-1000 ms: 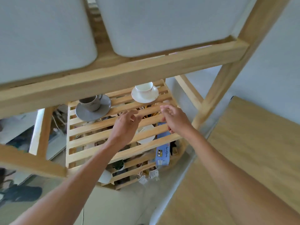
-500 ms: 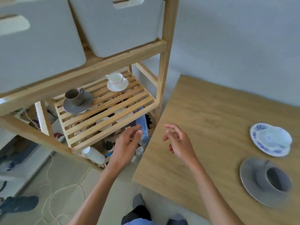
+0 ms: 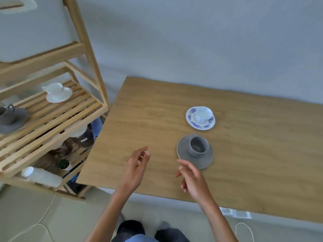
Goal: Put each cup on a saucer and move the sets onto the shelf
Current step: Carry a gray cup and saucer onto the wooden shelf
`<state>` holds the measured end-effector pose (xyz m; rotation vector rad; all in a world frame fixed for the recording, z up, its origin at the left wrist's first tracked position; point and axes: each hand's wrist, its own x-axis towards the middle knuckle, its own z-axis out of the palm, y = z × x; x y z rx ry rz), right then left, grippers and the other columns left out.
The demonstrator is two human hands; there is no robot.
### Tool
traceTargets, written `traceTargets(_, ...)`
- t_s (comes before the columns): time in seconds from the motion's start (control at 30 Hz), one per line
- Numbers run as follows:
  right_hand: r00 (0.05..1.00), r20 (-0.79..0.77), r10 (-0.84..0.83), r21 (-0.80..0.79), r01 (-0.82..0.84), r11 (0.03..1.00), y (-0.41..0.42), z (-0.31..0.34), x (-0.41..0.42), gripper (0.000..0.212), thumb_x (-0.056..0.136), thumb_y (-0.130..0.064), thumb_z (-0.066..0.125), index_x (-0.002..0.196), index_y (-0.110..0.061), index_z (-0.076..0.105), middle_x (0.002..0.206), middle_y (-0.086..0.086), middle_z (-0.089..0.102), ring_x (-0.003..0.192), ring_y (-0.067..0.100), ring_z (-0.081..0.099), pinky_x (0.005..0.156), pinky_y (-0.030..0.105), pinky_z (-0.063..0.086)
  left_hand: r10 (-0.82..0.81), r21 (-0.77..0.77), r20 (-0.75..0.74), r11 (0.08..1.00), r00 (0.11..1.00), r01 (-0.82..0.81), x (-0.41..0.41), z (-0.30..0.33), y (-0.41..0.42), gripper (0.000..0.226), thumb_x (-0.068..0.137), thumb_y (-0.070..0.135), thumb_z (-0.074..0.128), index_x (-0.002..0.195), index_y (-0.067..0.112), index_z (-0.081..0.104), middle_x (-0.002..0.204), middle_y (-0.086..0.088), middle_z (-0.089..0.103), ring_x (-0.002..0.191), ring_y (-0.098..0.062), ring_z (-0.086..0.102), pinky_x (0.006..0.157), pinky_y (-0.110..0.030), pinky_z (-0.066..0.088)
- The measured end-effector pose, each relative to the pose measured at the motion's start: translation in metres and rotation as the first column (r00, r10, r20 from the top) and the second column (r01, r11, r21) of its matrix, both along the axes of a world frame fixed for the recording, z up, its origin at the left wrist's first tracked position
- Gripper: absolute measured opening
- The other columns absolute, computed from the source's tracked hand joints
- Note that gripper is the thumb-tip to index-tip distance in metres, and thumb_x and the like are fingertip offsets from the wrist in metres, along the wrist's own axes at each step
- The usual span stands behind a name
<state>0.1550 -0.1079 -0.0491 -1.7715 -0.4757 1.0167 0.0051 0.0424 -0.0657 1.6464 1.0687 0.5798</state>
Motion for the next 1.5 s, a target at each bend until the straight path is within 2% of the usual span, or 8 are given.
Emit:
traceTargets(0.27, 0.964, 0.062, -0.258, -0.088, 0.263, 0.961, -0.069, -0.023, 0.077, 0.024, 0.104, -0.013, 0.051, 0.121, -0.024, 0.063, 0.083, 0.007, 0.070, 0.041, 0.013, 0.048, 0.039, 0.024, 0.039, -0.131, -0.045, -0.065, 0.991, 0.989, 0.129, 0.070, -0.013, -0.040, 0.042, 0.098, 0.034, 0.054, 0.136, 0.017, 0.054, 0.101, 0.005, 0.060, 0.089, -0.005, 0.057, 0.074, -0.013, 0.042)
traceTargets(0.47, 0.974, 0.139, -0.177, -0.154, 0.198, 0.968, -0.055, -0.033, 0.113, 0.034, 0.102, -0.018, 0.052, 0.135, -0.026, 0.052, 0.095, 0.009, 0.073, 0.041, 0.012, 0.050, 0.038, 0.025, 0.040, -0.194, -0.032, -0.170, 0.981, 0.966, 0.191, 0.094, -0.024, -0.041, 0.051, 0.097, 0.036, 0.055, 0.140, 0.009, 0.049, 0.105, -0.001, 0.062, 0.099, -0.015, 0.058, 0.089, -0.027, 0.043)
traceTargets(0.67, 0.982, 0.179, -0.062, -0.206, 0.099, 0.973, -0.039, -0.033, 0.125, 0.041, 0.099, -0.022, 0.052, 0.139, -0.031, 0.050, 0.092, 0.005, 0.074, 0.042, 0.013, 0.052, 0.040, 0.026, 0.043, -0.280, 0.033, -0.211, 0.956, 0.937, 0.293, 0.102, -0.023, -0.038, 0.033, 0.098, 0.033, 0.053, 0.127, 0.020, 0.059, 0.102, -0.006, 0.068, 0.096, -0.021, 0.062, 0.088, -0.043, 0.050)
traceTargets(0.8, 0.981, 0.188, -0.040, -0.223, 0.082, 0.971, -0.035, -0.035, 0.132, 0.047, 0.098, -0.022, 0.054, 0.144, -0.033, 0.047, 0.087, 0.005, 0.075, 0.038, 0.014, 0.051, 0.036, 0.023, 0.040, -0.301, 0.055, -0.227, 0.946, 0.926, 0.321, 0.112, -0.028, -0.033, 0.023, 0.096, 0.031, 0.053, 0.116, 0.023, 0.061, 0.087, -0.001, 0.065, 0.086, -0.019, 0.060, 0.081, -0.044, 0.051)
traceTargets(1.07, 0.980, 0.201, 0.001, -0.210, 0.042, 0.977, -0.028, -0.042, 0.138, 0.053, 0.099, -0.021, 0.061, 0.148, -0.031, 0.045, 0.075, 0.005, 0.070, 0.032, 0.013, 0.049, 0.032, 0.022, 0.036, -0.284, 0.034, -0.267, 0.952, 0.921, 0.303, 0.121, -0.032, -0.025, 0.036, 0.088, 0.028, 0.067, 0.123, 0.025, 0.059, 0.092, 0.002, 0.066, 0.085, -0.015, 0.062, 0.081, -0.038, 0.052)
traceTargets(1.3, 0.979, 0.198, -0.054, -0.160, 0.087, 0.983, -0.023, -0.042, 0.126, 0.056, 0.099, -0.023, 0.063, 0.150, -0.034, 0.044, 0.075, 0.005, 0.072, 0.033, 0.011, 0.048, 0.034, 0.022, 0.039, -0.273, 0.031, -0.172, 0.959, 0.947, 0.282, 0.108, -0.037, -0.022, 0.045, 0.086, 0.016, 0.070, 0.128, 0.025, 0.056, 0.095, 0.002, 0.066, 0.078, -0.008, 0.061, 0.077, -0.030, 0.053)
traceTargets(1.43, 0.982, 0.186, -0.025, -0.137, 0.051, 0.989, -0.012, -0.037, 0.112, 0.053, 0.100, -0.023, 0.060, 0.150, -0.033, 0.043, 0.077, 0.005, 0.070, 0.034, 0.014, 0.048, 0.036, 0.024, 0.040, -0.221, 0.015, -0.111, 0.975, 0.969, 0.224, 0.089, -0.026, -0.018, 0.045, 0.088, 0.011, 0.068, 0.123, 0.035, 0.051, 0.100, 0.003, 0.063, 0.072, 0.006, 0.059, 0.067, -0.009, 0.045)
traceTargets(1.5, 0.982, 0.189, 0.021, -0.138, 0.006, 0.990, -0.004, -0.032, 0.101, 0.051, 0.101, -0.024, 0.059, 0.148, -0.033, 0.043, 0.081, 0.005, 0.071, 0.035, 0.014, 0.048, 0.037, 0.024, 0.041, -0.183, 0.022, -0.088, 0.982, 0.979, 0.186, 0.075, -0.020, -0.015, 0.047, 0.090, 0.010, 0.066, 0.125, 0.035, 0.048, 0.102, 0.007, 0.061, 0.071, 0.008, 0.058, 0.064, -0.008, 0.045)
